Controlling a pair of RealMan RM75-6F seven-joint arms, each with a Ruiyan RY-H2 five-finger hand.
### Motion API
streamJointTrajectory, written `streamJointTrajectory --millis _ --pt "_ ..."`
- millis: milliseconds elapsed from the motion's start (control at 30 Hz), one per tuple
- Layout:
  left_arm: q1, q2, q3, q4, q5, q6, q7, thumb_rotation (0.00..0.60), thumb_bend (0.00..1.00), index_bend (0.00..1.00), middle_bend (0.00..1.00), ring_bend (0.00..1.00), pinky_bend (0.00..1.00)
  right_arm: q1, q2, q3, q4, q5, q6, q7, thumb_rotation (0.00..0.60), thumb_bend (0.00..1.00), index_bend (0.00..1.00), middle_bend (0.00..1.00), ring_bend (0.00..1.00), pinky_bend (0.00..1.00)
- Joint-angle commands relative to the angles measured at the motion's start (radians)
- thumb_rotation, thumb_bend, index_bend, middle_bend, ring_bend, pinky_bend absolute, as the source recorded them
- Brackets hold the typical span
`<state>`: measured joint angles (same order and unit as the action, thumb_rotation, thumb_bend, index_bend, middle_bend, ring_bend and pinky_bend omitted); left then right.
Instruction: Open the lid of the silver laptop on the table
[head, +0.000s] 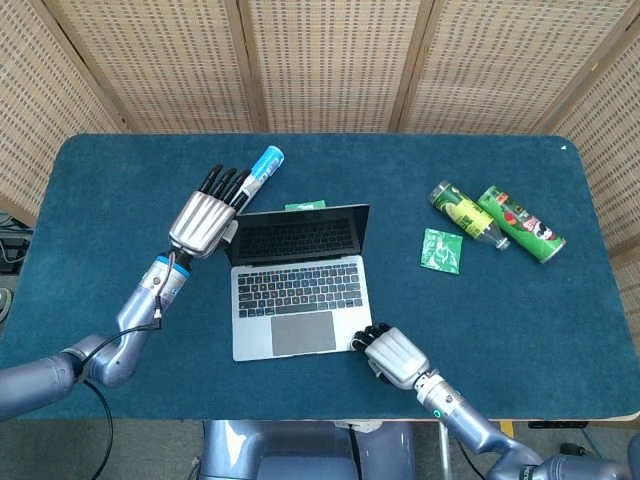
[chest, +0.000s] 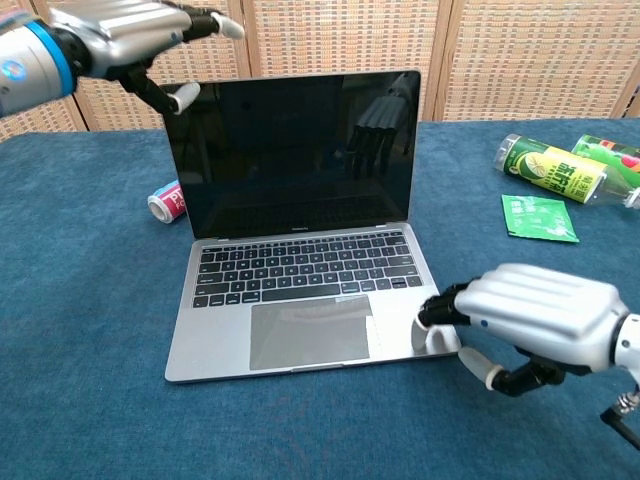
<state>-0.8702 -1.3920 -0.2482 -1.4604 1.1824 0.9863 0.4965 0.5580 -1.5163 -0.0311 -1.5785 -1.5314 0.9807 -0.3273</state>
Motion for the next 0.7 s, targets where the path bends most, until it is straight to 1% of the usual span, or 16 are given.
streamJointTrajectory --millis 33,167,233,267,333,400,467,500,567,600,633,667,700 --pt "0.038 0.095 0.008 -0.094 0.073 0.051 -0.061 0.556 0.56 0.00 0.00 0.00 0.00 -0.004 0.028 0.011 -0.026 -0.068 0.073 0.065 0.600 0.83 0.33 0.34 0.28 0.34" --pt "0.095 0.225 0.003 -0.193 0.121 0.114 -0.134 0.549 0.56 0.00 0.00 0.00 0.00 -0.012 0.095 0.034 -0.052 -0.158 0.193 0.144 0.600 0.82 0.34 0.34 0.28 0.35" --pt "0.124 0.272 0.000 -0.223 0.123 0.141 -0.171 0.540 0.53 0.00 0.00 0.00 0.00 -0.020 0.128 0.044 -0.054 -0.182 0.241 0.169 0.600 0.81 0.34 0.35 0.29 0.35" --pt "0.149 0.304 0.001 -0.243 0.128 0.162 -0.199 0.536 0.50 0.00 0.00 0.00 0.00 -0.028 0.157 0.050 -0.051 -0.196 0.276 0.186 0.600 0.81 0.34 0.35 0.29 0.35" --pt "0.223 0.358 0.022 -0.266 0.149 0.226 -0.284 0.538 0.35 0.00 0.00 0.00 0.00 -0.058 0.230 0.060 -0.024 -0.214 0.360 0.236 0.600 0.81 0.35 0.36 0.29 0.36" --pt "0.270 0.365 0.042 -0.263 0.172 0.271 -0.351 0.550 0.12 0.00 0.00 0.00 0.00 -0.077 0.256 0.066 0.013 -0.225 0.415 0.285 0.600 0.81 0.36 0.37 0.30 0.37" --pt "0.324 0.356 0.066 -0.252 0.195 0.331 -0.410 0.554 0.02 0.00 0.00 0.00 0.00 -0.098 0.271 0.070 0.058 -0.229 0.466 0.330 0.600 0.80 0.36 0.37 0.31 0.37" --pt "0.343 0.352 0.075 -0.249 0.199 0.351 -0.425 0.551 0.00 0.00 0.00 0.00 0.00 -0.106 0.275 0.070 0.071 -0.229 0.482 0.343 0.600 0.75 0.36 0.36 0.30 0.36" --pt "0.403 0.345 0.107 -0.248 0.204 0.401 -0.458 0.549 0.00 0.00 0.00 0.00 0.00 -0.132 0.288 0.072 0.104 -0.226 0.530 0.370 0.600 0.50 0.33 0.31 0.27 0.29" --pt "0.433 0.342 0.122 -0.248 0.207 0.428 -0.471 0.553 0.00 0.00 0.00 0.00 0.00 -0.149 0.293 0.074 0.114 -0.219 0.555 0.376 0.600 0.29 0.29 0.26 0.21 0.19" --pt "0.464 0.340 0.140 -0.247 0.209 0.452 -0.480 0.556 0.00 0.00 0.00 0.00 0.00 -0.168 0.299 0.074 0.118 -0.209 0.575 0.375 0.600 0.12 0.22 0.18 0.14 0.10" --pt "0.496 0.338 0.155 -0.249 0.204 0.478 -0.486 0.570 0.00 0.00 0.00 0.00 0.00 -0.188 0.308 0.071 0.112 -0.194 0.587 0.365 0.600 0.05 0.18 0.14 0.09 0.05" --pt "0.527 0.336 0.171 -0.250 0.200 0.501 -0.487 0.583 0.00 0.00 0.00 0.00 0.00 -0.209 0.321 0.069 0.096 -0.174 0.595 0.347 0.600 0.01 0.12 0.08 0.04 0.01"
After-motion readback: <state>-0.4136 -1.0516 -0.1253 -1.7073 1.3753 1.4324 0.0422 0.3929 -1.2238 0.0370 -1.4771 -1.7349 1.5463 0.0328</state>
